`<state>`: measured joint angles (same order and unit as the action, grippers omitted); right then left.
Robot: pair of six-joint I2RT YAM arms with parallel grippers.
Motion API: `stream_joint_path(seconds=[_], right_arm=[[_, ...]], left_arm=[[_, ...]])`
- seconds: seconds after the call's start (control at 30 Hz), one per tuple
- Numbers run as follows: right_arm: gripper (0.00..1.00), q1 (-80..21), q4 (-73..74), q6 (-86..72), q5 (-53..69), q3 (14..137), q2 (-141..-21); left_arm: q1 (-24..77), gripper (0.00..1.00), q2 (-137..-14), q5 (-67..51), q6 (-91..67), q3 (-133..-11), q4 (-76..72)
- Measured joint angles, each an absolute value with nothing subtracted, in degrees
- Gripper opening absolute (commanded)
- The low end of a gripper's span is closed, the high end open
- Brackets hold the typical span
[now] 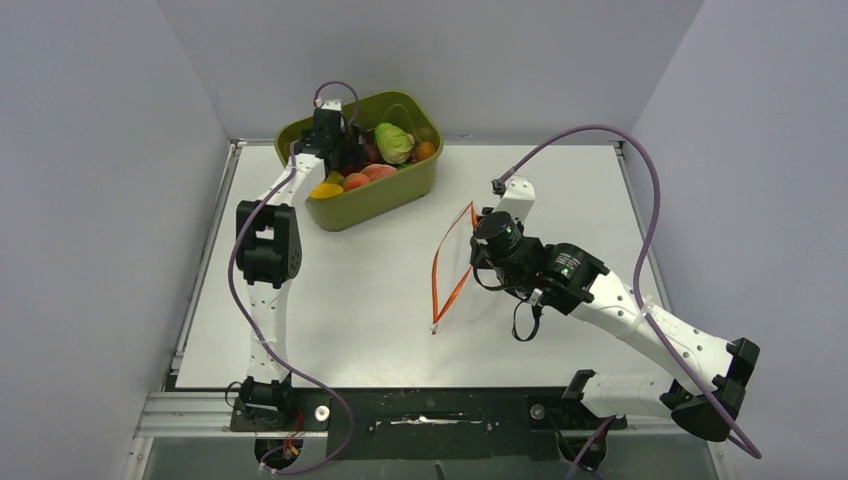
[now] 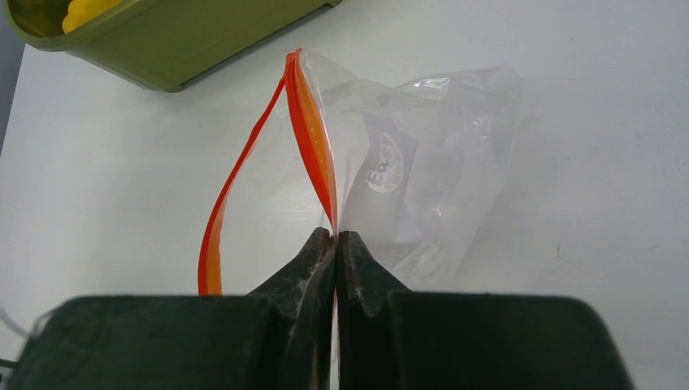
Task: Place the food in the zip-top bag and seal the zipper
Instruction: Pick up the fake vegetable from the bin.
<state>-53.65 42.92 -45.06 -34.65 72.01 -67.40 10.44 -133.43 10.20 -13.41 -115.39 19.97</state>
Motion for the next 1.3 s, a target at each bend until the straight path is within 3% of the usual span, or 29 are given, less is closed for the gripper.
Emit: stream_joint_path(seconds=[0.37,0.7,0.87,1.3], right_arm=[[0.00,-52.8,42.1,-44.6,-33.8,72.0,-67.4],[0.00,-52.5,42.1,-44.6,-33.4,72.0,-67.4],[0.00,-52.5,42.1,-45.1,-32.9,72.0,-67.4],[0.00,-52.5,42.0,-46.8,-30.9,71.9,-67.4]], left_arm=[[9.9,0.81,-133.4,6.2,-13.5,-112.1,14.1],[9.7,0.56,-133.3,4.5,-13.8,-111.1,12.1],[9.7,0.41,-129.4,4.4,-13.6,-103.2,6.1],[9.8,0.30,-115.9,4.3,-12.1,-89.7,-3.7]])
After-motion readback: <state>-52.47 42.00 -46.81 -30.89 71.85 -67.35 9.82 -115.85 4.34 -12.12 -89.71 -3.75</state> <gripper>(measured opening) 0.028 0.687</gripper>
